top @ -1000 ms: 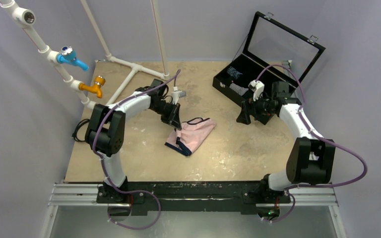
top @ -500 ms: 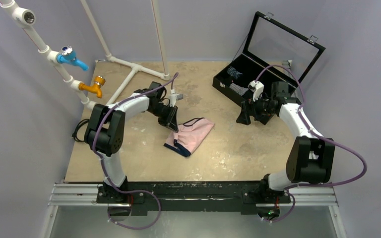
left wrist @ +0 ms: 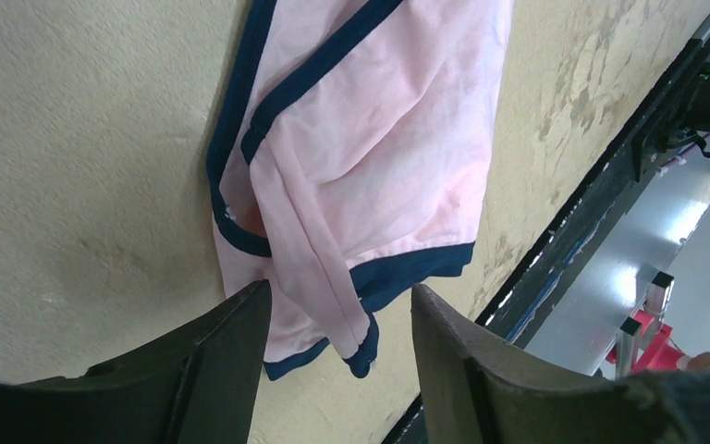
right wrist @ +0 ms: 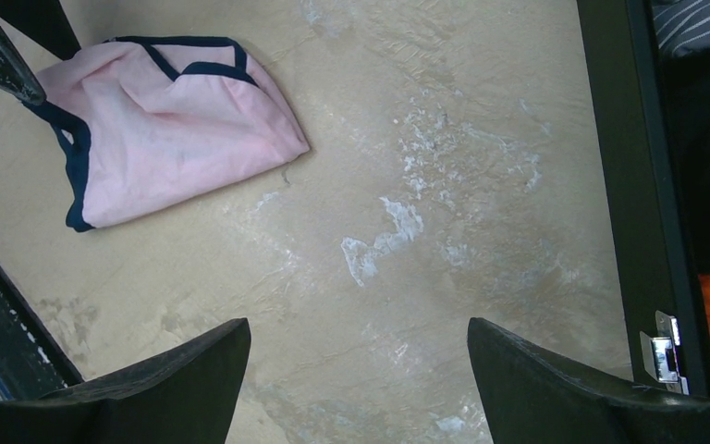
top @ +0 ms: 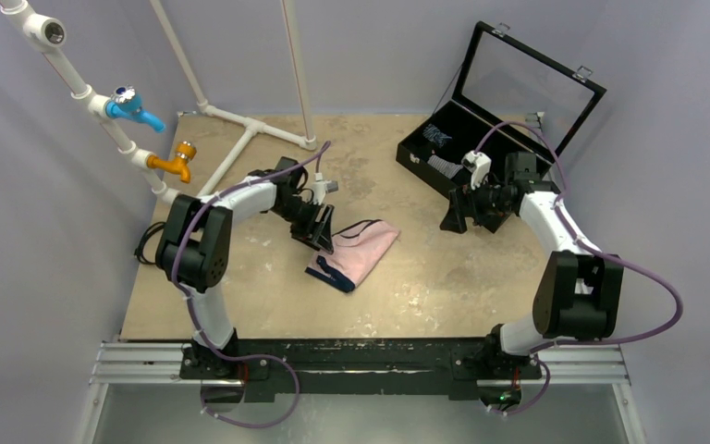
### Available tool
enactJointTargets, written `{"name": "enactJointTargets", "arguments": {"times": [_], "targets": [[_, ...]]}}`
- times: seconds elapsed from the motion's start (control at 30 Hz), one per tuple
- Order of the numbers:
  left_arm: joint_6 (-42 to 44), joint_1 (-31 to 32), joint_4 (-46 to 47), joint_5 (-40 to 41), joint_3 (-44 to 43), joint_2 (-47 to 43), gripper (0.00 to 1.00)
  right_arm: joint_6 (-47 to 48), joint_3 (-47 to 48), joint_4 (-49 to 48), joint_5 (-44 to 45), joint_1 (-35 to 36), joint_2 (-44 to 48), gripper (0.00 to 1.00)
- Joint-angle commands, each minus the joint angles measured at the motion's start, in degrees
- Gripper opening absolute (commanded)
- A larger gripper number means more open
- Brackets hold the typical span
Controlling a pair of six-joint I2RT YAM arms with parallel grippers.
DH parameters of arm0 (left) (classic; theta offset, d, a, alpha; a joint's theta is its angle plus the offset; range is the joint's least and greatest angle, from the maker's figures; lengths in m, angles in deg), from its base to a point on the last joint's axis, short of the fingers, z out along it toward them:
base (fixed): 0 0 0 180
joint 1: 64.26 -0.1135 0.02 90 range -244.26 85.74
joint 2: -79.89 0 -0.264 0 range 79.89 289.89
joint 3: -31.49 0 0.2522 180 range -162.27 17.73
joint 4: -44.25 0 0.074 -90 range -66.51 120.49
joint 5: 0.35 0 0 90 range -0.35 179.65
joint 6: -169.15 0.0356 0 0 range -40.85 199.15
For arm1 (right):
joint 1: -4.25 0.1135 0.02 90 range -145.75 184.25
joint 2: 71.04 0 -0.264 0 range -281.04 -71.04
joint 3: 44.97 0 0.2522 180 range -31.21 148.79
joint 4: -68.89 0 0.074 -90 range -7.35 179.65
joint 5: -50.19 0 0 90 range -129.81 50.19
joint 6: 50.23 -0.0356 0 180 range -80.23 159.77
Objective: Roll the underwear
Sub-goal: Fold the underwear at the center of the board.
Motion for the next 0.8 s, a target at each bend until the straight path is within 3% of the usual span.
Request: {"name": "enactJointTargets", "arguments": {"times": [0.0, 0.17, 0.3, 0.57, 0.77], "targets": [[2.9, -0.5, -2.6, -0.9, 0.7, -3.2, 0.56, 0.9, 2.3, 0.3, -2.1, -0.3, 0.1, 0.88], [4.7, -0.5, -4.6, -1.4, 2.0, -3.8, 0.51, 0.9, 2.5, 0.2, -2.0, -0.2, -0.4, 0.88], [5.2, -0.5, -5.5, -2.6, 1.3, -2.5, 0.40, 0.9, 2.6, 0.4, -2.1, -0.3, -0.6, 0.88], [6.2, -0.5, -9.0, -3.6, -0.2, -1.2, 0.01, 1.0, 2.3, 0.1, -2.2, -0.2, -0.3, 0.88], [8.3, -0.5, -15.1, -4.0, -1.7, -2.4, 0.00, 0.9, 2.4, 0.0, -2.4, -0.2, -0.5, 0.88]]}}
